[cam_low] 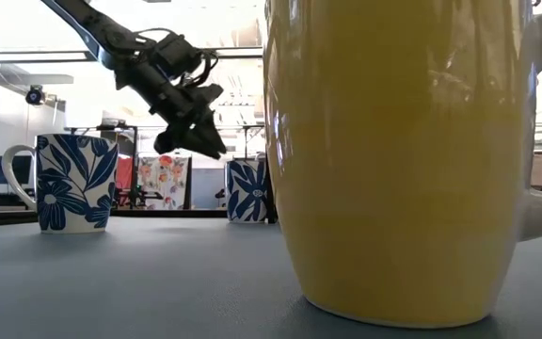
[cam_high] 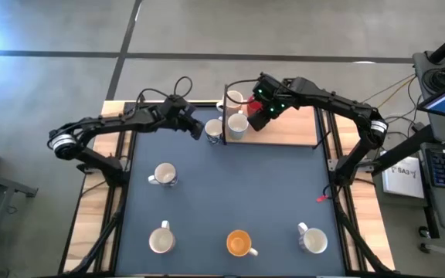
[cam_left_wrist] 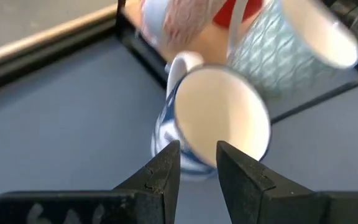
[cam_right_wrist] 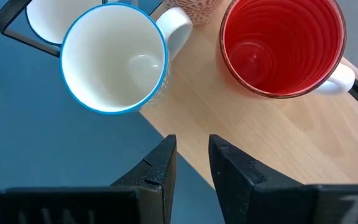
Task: Place coffee mugs
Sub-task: Put the top blue mug on the shelf
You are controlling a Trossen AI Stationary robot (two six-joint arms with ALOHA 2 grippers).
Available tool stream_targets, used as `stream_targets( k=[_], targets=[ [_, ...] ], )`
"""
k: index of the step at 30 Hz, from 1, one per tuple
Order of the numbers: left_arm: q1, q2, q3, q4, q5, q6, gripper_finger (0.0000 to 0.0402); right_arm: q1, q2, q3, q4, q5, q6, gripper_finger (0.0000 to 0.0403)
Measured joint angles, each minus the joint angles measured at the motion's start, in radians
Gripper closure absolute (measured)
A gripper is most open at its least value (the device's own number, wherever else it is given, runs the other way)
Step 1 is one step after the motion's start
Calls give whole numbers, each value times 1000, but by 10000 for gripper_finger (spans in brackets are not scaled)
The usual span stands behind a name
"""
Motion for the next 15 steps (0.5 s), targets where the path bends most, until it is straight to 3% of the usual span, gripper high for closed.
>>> stream_targets(
  k=[7, 15],
  targets=[
    [2, 5, 19, -17, -106, 11, 304, 0, 0, 0, -1, 0, 0, 318],
    [3, 66, 31, -21, -60, -26, 258, 0, 0, 0, -1, 0, 0, 318]
  ],
)
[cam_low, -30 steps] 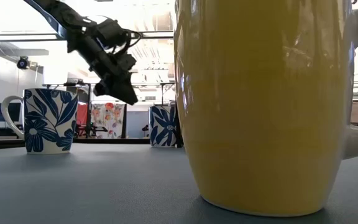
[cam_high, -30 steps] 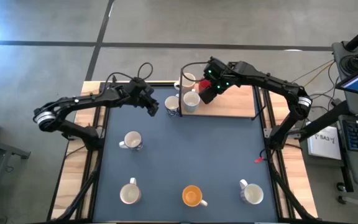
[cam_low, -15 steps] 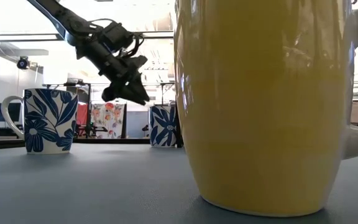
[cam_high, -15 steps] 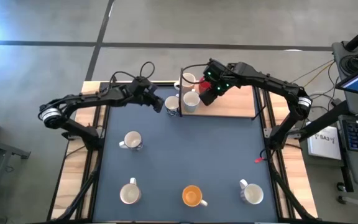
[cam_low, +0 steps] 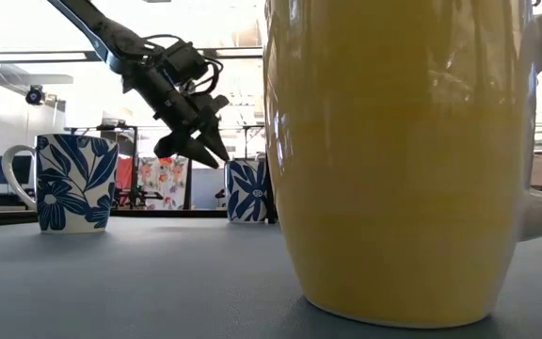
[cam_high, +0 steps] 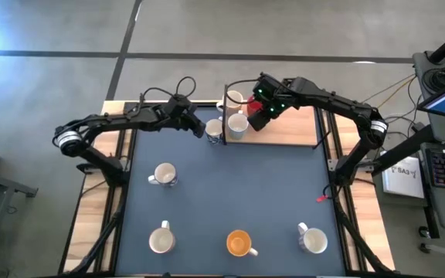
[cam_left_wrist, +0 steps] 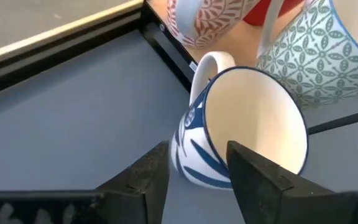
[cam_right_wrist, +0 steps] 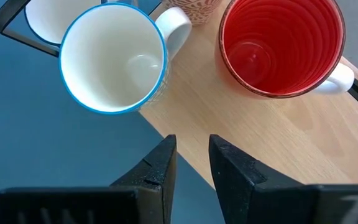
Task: Place coffee mugs
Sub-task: Put the top blue mug on the shelf
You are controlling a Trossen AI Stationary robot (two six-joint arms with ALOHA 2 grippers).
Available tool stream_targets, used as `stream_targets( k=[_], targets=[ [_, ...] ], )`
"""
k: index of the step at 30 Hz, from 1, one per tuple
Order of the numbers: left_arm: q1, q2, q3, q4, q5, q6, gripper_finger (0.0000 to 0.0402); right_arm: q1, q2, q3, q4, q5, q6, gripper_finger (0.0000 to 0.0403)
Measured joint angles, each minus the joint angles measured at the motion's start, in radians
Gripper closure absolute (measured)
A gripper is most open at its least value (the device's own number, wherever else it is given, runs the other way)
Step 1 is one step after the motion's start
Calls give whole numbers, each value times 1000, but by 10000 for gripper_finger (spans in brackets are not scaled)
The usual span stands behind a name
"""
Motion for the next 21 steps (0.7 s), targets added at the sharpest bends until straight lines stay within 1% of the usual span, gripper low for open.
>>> stream_targets(
  k=[5, 10, 17, 19, 21],
  targets=[
    [0, 13, 19, 5, 10, 4, 235, 0, 0, 0, 0, 0, 2, 317],
    [2, 45, 23, 8, -17, 6, 230, 0, 0, 0, 0, 0, 9, 321],
    [2, 118, 23, 23, -16, -17, 239, 0, 0, 0, 0, 0, 9, 316],
    [2, 128, 34, 24, -18, -15, 249, 0, 0, 0, -1, 0, 14, 319],
    [2, 132, 44, 33, -18, -15, 268, 0, 0, 0, -2, 0, 15, 322]
  ],
)
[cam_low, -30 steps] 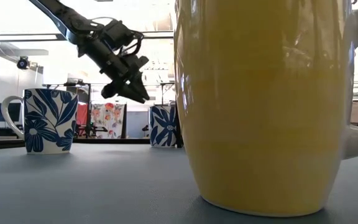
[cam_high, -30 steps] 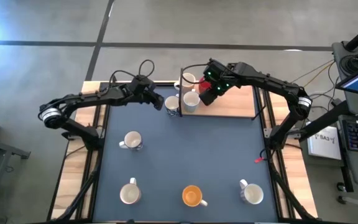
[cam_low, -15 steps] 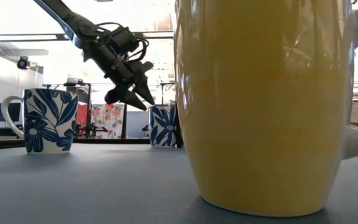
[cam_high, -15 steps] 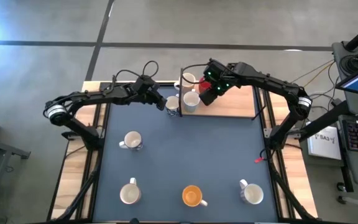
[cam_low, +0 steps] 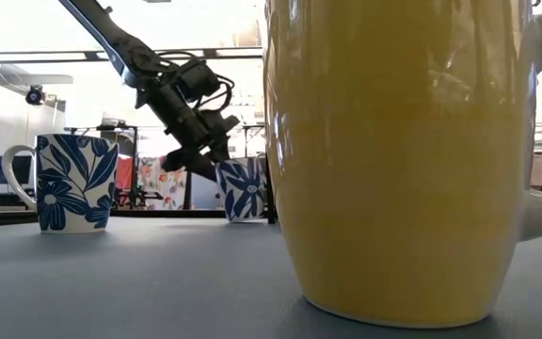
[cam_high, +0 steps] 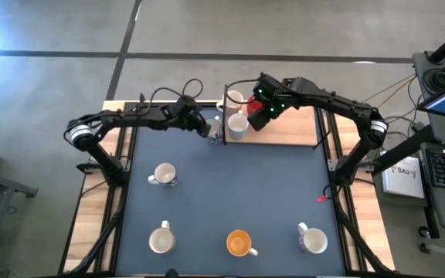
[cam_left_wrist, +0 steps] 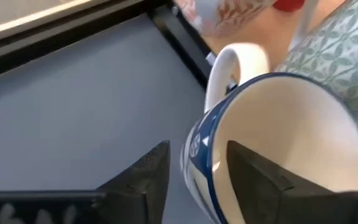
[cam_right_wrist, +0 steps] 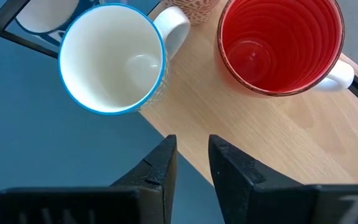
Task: Place coffee mugs
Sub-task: Put the top blue mug on the shelf
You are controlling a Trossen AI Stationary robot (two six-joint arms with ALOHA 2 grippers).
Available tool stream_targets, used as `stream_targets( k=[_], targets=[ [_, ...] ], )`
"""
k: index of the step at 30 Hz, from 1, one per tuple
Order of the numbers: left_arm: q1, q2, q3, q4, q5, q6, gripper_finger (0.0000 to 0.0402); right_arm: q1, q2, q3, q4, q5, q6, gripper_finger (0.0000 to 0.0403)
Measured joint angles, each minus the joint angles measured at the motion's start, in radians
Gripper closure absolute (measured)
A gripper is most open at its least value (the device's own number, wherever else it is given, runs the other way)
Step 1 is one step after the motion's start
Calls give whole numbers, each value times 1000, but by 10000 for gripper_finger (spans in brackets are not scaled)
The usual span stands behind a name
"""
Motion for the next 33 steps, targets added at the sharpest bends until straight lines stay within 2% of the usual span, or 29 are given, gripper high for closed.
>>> stream_targets(
  k=[7, 11, 17, 25, 33],
  targets=[
    [0, 0, 15, -47, 36, 12, 385, 0, 0, 0, -13, 0, 0, 328],
    [0, -23, 36, -157, 77, 46, 381, 0, 0, 0, -14, -1, 0, 326],
    [-33, -86, 71, -357, 77, 107, 392, 13, 0, 0, -20, -9, 1, 329],
    [-111, -181, 74, -401, 80, 132, 389, 74, -2, 0, -49, -9, 82, 335],
    [-228, -191, 74, -419, 78, 114, 389, 196, -2, 0, -49, -9, 198, 335]
  ],
)
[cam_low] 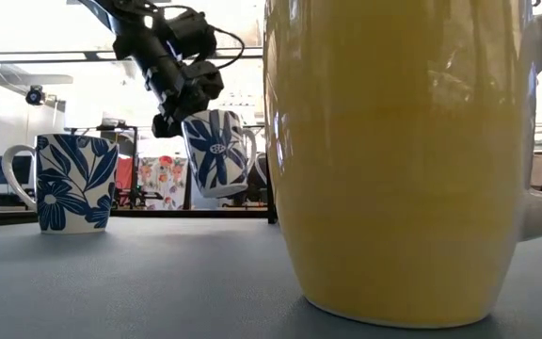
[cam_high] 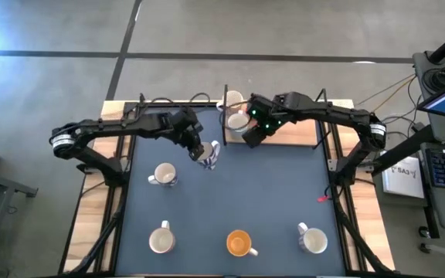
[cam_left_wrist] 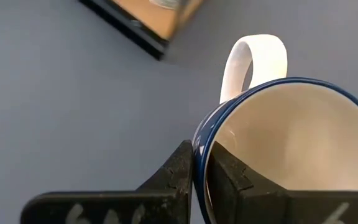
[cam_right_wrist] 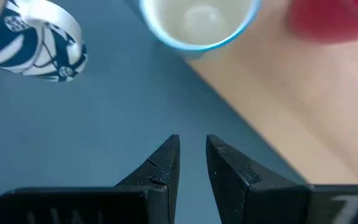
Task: Place coffee mugs
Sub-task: Put the top blue mug on the shelf
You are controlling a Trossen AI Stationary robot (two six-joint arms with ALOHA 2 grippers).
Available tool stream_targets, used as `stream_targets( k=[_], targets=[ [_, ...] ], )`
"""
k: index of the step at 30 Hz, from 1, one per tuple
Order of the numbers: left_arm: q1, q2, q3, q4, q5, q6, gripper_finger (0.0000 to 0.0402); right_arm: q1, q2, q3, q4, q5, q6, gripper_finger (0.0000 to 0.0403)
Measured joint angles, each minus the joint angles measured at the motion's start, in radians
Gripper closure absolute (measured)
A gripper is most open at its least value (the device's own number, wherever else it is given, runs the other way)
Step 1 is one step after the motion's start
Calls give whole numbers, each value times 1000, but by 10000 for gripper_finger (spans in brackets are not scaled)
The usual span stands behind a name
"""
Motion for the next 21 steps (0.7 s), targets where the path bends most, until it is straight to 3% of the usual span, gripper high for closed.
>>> stream_targets(
  k=[4, 11, 21],
  targets=[
    [-67, 9, 0, 6, -13, -34, 389, 68, 0, 0, -2, 1, 38, 335],
    [-175, 23, 0, 50, -134, -188, 389, 197, 0, 0, -71, 18, 38, 335],
    [-290, 47, 1, 146, -286, -439, 389, 416, -81, -2, -201, 195, 103, 335]
  ],
)
